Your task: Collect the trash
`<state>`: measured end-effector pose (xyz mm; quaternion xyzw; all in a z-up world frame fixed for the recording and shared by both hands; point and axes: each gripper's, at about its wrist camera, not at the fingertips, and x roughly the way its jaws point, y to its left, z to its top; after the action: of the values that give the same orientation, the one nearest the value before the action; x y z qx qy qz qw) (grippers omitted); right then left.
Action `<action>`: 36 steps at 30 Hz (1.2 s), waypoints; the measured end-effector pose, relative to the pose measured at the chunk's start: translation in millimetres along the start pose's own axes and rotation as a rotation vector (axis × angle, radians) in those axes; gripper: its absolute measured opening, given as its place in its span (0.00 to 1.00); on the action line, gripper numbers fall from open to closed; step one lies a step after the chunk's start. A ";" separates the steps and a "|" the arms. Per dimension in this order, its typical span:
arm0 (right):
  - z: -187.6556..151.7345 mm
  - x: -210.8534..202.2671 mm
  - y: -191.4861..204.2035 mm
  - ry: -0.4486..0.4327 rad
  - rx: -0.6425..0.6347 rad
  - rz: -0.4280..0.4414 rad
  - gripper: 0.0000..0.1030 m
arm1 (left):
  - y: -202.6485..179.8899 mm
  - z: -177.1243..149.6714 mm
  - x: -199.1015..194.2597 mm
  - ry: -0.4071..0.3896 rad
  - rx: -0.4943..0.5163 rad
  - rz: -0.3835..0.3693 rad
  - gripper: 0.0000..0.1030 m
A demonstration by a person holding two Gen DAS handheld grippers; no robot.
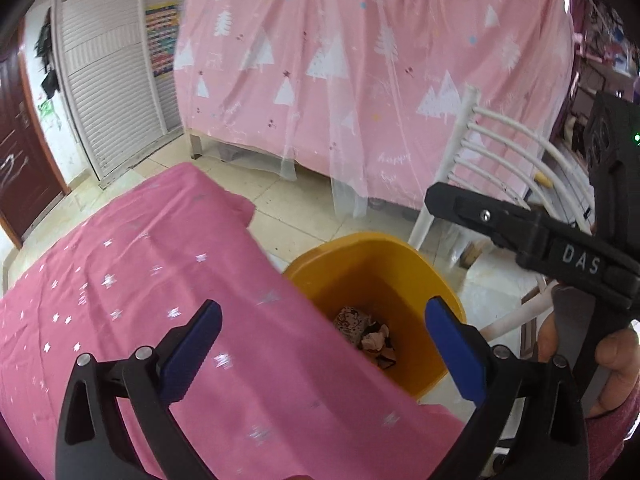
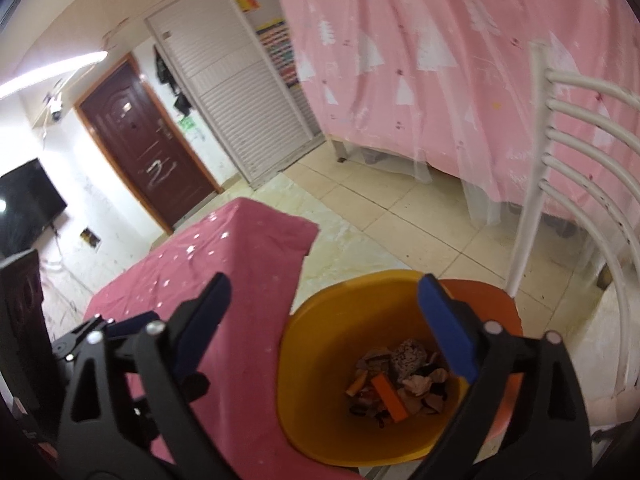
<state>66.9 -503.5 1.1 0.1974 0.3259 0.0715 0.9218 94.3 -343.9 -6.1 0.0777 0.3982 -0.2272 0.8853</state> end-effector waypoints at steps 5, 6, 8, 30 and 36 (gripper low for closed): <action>-7.1 5.4 31.9 0.007 -0.065 0.044 0.94 | 28.6 -15.5 -18.3 -0.048 -0.034 0.045 0.92; -9.2 6.9 41.0 0.013 -0.079 0.071 0.94 | 36.4 -18.6 -23.8 -0.063 -0.044 0.061 0.92; -12.2 8.0 54.0 0.014 -0.101 0.091 0.94 | 52.0 -24.1 -35.3 -0.097 -0.064 0.105 0.92; -63.9 18.6 184.9 -0.010 -0.327 0.195 0.94 | 180.9 -103.1 -106.7 -0.176 -0.314 0.316 0.92; -79.4 20.6 213.3 -0.023 -0.383 0.191 0.94 | 208.3 -120.5 -130.3 -0.208 -0.378 0.365 0.92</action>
<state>32.4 -278.4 20.6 0.0493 0.2755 0.2169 0.9352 34.8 -76.9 0.5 -0.0422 0.3201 0.0075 0.9464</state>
